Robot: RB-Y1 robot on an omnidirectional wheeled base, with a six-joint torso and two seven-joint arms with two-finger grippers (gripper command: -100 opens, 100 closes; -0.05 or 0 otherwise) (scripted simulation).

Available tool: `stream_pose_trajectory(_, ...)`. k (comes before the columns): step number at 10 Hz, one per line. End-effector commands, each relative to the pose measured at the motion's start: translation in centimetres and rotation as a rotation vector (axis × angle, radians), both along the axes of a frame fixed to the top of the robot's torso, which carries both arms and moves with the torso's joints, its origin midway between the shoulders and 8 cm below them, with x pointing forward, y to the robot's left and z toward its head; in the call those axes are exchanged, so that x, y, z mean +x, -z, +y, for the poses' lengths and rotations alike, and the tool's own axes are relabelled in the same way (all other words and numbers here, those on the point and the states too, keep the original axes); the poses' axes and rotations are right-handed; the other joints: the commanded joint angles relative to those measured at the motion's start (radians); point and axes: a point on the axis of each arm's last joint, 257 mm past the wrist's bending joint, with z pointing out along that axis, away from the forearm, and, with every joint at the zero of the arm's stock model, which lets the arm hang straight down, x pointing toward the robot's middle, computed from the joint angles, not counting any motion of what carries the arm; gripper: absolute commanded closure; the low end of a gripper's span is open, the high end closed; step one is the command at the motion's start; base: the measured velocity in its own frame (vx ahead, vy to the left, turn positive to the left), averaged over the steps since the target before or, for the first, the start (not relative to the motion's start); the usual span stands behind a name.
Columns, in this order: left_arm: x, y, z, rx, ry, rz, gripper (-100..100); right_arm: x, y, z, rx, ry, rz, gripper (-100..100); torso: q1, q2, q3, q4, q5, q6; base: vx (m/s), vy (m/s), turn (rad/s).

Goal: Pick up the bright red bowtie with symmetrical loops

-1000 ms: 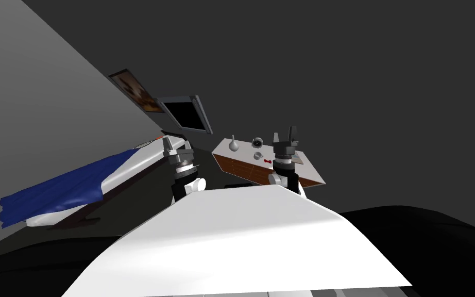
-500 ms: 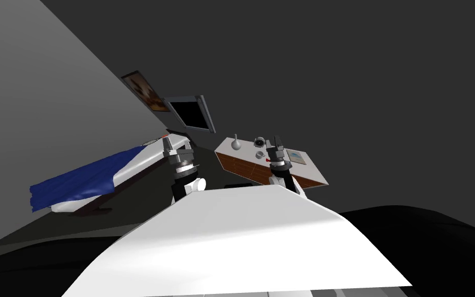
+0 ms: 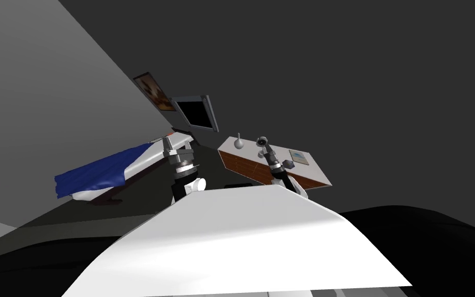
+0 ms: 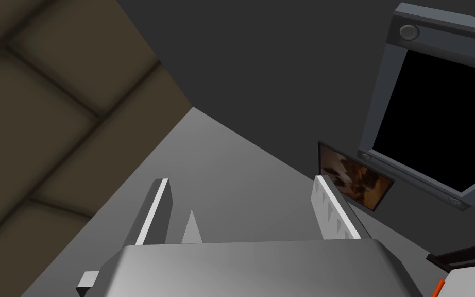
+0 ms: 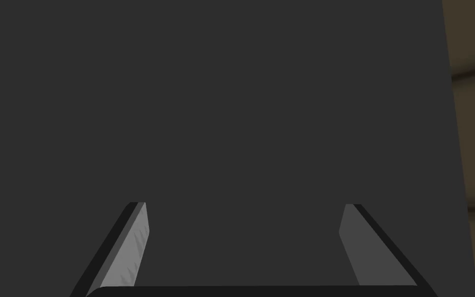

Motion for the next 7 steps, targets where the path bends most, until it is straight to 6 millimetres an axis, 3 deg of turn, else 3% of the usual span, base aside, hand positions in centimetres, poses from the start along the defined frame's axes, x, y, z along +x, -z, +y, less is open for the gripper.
stream_pose_trajectory(1, 0.0, 0.0, 0.0, 0.0, 0.0, 0.0, 0, 0.4, 2.9, 0.2, -0.079, -0.013, 0.06, -100, 0.0, 0.0, 0.0, 0.0, 0.0, 0.0, -0.051, 0.043, 0.15)
stream_pose_trajectory(3, 0.0, 0.0, 0.0, 0.0, 0.0, 0.0, 0, 0.6, 6.6, -0.4, -0.155, -0.02, 0.131, -100, -0.001, 0.0, 0.0, 0.0, 0.0, 0.0, -0.028, 0.024, 0.054)
stream_pose_trajectory(4, 0.0, 0.0, 0.0, 0.0, 0.0, 0.0, 0, 0.6, 7.0, -0.6, -0.158, -0.018, 0.14, -100, -0.001, -0.001, -0.001, 0.0, 0.0, 0.0, -0.012, 0.014, 0.054)
stream_pose_trajectory(7, 0.0, 0.0, 0.0, 0.0, 0.0, 0.0, 0, 0.3, 11.5, -1.1, -0.292, -0.045, 0.219, -100, -0.002, -0.002, -0.001, 0.0, 0.0, 0.0, -0.01, 0.013, 0.087)
